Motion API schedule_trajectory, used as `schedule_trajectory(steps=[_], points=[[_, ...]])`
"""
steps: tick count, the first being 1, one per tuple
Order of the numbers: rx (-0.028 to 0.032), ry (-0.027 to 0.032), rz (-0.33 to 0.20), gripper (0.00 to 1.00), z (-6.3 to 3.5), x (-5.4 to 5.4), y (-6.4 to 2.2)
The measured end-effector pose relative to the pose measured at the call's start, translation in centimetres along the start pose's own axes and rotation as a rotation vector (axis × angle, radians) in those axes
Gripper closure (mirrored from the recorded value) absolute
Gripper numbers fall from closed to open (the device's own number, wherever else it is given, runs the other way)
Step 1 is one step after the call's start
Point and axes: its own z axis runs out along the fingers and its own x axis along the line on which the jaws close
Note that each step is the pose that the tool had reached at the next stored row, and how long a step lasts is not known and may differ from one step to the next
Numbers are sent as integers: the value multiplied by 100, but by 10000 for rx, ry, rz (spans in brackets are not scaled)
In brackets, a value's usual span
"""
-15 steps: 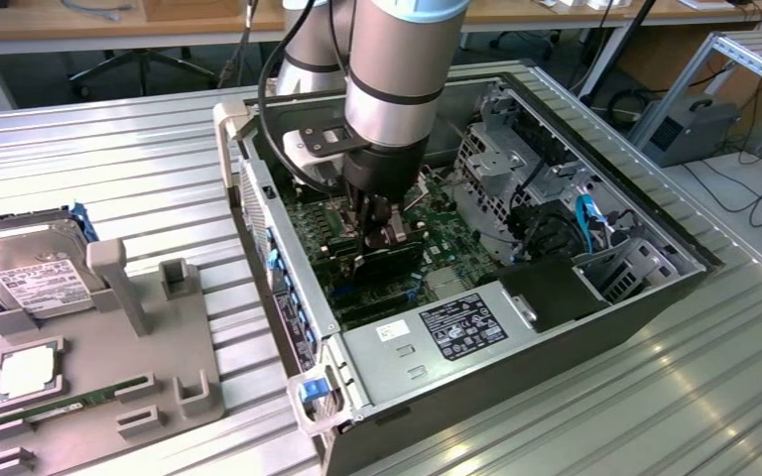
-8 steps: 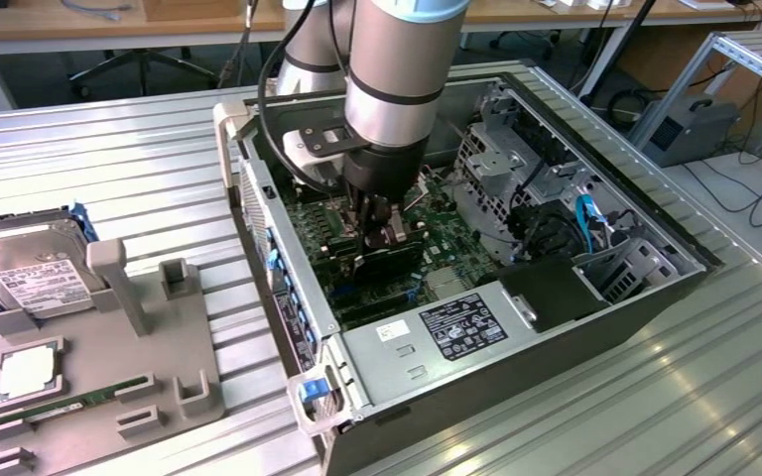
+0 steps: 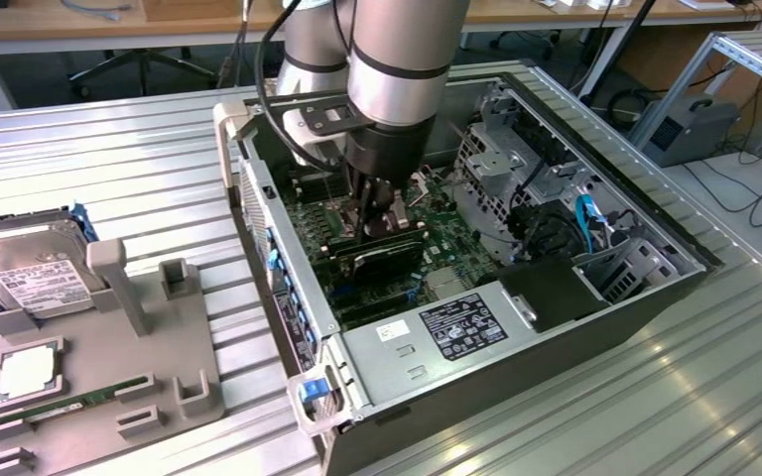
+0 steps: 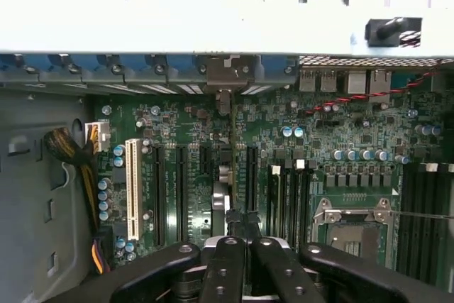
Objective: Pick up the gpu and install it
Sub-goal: 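Press down on the gpu until it lock into place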
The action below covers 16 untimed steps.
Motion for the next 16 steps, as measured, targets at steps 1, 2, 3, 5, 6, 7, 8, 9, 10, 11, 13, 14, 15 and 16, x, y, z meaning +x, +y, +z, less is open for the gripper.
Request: schedule_trajectory(steps=[1, 2, 3, 5, 6, 7, 8, 9, 10, 11, 13, 14, 15, 16], points=[[0, 0, 0, 89, -36, -1, -1], [0, 0, 0, 89, -93, -2, -1], [1, -1, -1, 89, -163, -4, -5], [0, 0, 0, 89, -239, -6, -12], [0, 0, 0, 89, -249, -7, -13], [1, -4, 0, 89, -248, -7, -14], [0, -3, -2, 89, -249, -7, -27], [-1, -4, -1, 89, -248, -6, -114], [-3, -6, -1, 89, -247, -5, -134], [-3, -7, 0, 89, -247, -6, -134], [-3, -7, 0, 89, -247, -6, -134], [-3, -7, 0, 89, -247, -6, -134], [-3, -7, 0, 89, -248, -6, -134], [-4, -7, 0, 89, -248, -6, -134]])
